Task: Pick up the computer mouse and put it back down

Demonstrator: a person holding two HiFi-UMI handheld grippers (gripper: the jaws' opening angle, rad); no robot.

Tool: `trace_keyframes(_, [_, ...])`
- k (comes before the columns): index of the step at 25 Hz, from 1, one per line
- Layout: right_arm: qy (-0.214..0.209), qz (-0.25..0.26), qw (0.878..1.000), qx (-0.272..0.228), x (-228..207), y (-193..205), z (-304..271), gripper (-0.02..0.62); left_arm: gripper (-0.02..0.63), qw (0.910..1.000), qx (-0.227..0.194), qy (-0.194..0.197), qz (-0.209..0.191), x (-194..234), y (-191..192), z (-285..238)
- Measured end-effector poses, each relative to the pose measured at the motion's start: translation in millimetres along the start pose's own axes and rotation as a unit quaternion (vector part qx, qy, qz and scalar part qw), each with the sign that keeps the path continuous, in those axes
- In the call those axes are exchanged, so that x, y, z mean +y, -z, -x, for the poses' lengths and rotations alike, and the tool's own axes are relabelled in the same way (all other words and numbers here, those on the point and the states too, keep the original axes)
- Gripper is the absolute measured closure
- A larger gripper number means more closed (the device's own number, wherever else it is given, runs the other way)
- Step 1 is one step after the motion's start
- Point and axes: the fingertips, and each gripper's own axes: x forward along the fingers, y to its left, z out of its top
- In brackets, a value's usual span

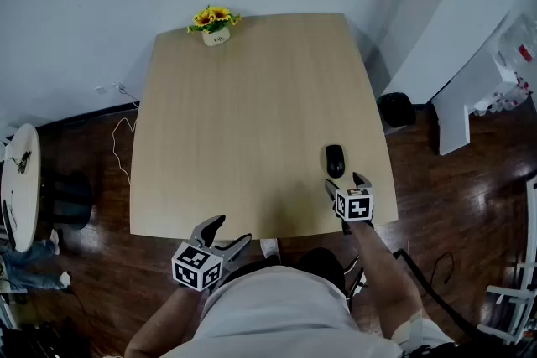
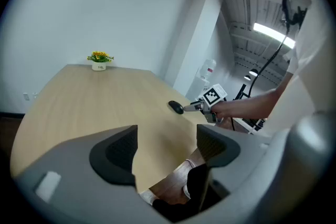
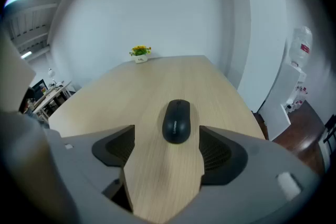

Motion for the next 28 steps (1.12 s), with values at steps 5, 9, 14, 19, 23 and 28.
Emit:
trace_keyframes(5, [0.032,0.014,0.999,0.022,-8,-31,-57,0.201,0.267,0.9996,0.004,-0.02,0.018,43,2,7])
trace_keyframes(9, [0.054,0.03,0.997,0.047,-16,-35,-90,0.201,0.267,0.9991,-0.003,-0.027,0.033,51,-6,7])
trace_keyframes(14, [0.032,-0.004,0.999,0.039,-23,-29,-101,0.22,0.267,0.9986,-0.001,-0.039,0.037,59,-11,1])
trace_keyframes(19, [0.028,-0.009,0.999,0.038,-28,-27,-98,0.295,0.267,0.998,-0.003,-0.047,0.041,58,-20,-12])
trace_keyframes(23, [0.024,-0.004,0.999,0.04,-27,-28,-99,0.296,0.267,0.9986,-0.006,-0.043,0.031,48,-35,-25])
trace_keyframes(28, [0.009,0.014,0.998,0.055,-28,-27,-94,0.299,0.267,0.9988,-0.006,-0.039,0.03,32,-45,-41])
